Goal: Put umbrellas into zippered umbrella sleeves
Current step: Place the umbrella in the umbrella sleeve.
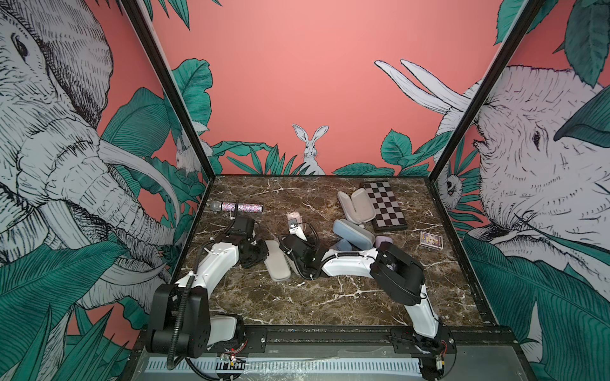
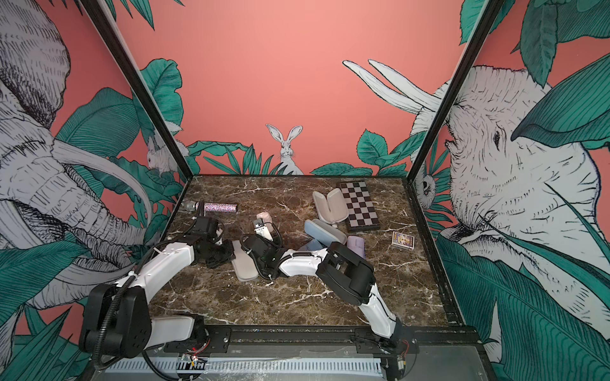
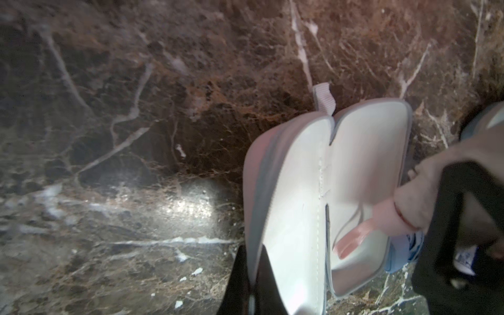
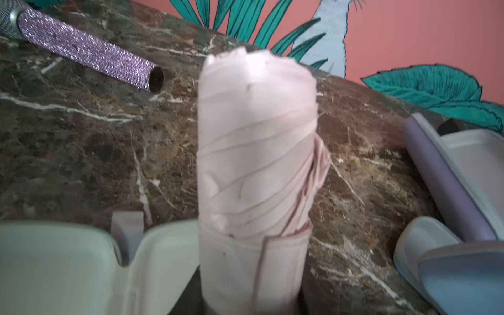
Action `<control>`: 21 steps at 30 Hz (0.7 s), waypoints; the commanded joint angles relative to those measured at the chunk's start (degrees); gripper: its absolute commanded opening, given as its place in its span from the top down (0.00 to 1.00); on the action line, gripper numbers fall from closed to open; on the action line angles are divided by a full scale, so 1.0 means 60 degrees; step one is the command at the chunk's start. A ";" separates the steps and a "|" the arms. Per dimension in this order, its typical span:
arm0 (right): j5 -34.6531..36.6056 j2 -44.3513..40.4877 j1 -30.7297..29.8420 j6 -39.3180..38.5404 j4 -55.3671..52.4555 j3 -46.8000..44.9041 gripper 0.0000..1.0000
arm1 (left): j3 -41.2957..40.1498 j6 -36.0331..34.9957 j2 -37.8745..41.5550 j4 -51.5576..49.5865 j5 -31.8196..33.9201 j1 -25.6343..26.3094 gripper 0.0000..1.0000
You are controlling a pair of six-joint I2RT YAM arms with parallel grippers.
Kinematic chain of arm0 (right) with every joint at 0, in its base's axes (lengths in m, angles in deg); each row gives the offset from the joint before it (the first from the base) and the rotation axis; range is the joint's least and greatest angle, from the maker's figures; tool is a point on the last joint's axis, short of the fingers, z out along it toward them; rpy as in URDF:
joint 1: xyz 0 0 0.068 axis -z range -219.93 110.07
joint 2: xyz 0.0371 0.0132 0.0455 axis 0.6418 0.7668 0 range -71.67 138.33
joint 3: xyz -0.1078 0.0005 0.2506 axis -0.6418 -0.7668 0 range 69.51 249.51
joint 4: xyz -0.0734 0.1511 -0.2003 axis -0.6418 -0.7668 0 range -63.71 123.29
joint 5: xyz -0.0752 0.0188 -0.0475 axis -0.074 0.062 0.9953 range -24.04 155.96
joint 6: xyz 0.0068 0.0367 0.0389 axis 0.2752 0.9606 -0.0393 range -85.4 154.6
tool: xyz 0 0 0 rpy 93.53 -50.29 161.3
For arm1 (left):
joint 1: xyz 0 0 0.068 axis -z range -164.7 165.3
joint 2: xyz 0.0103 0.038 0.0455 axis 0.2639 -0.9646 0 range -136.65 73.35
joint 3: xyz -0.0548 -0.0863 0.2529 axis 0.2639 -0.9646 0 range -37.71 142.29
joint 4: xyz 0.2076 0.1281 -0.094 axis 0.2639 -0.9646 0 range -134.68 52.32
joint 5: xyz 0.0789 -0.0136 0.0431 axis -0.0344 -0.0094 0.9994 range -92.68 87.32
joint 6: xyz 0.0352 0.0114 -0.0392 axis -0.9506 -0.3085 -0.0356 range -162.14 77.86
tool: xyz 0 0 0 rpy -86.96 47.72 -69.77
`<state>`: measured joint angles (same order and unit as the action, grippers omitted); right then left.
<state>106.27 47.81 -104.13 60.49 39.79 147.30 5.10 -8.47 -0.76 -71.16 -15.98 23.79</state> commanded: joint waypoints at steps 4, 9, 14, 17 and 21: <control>-0.0451 -0.0626 -0.0315 0.1734 -0.0762 -0.0184 1.00 | -0.0303 0.0566 0.0317 0.0358 -0.0206 -0.0038 1.00; -0.1226 -0.0203 -0.0344 0.2215 -0.1309 0.0165 1.00 | -0.0410 0.0593 0.0476 0.0438 -0.0195 -0.0038 1.00; -0.1933 -0.0095 -0.0308 0.2529 -0.2507 0.0521 1.00 | -0.0446 0.0566 0.0479 0.0523 -0.0132 -0.0031 1.00; -0.2433 0.0252 -0.0286 0.2456 -0.3102 0.0916 1.00 | -0.0491 0.0642 0.0400 0.0759 -0.0228 -0.0040 1.00; -0.2544 0.0242 -0.0285 0.2312 -0.3501 0.1105 1.00 | -0.0322 0.0496 0.0354 0.0721 -0.0180 -0.0038 1.00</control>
<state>92.88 48.62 -105.75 73.38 21.97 152.44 2.82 -5.70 0.71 -67.72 -17.09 23.73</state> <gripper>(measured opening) 0.377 0.052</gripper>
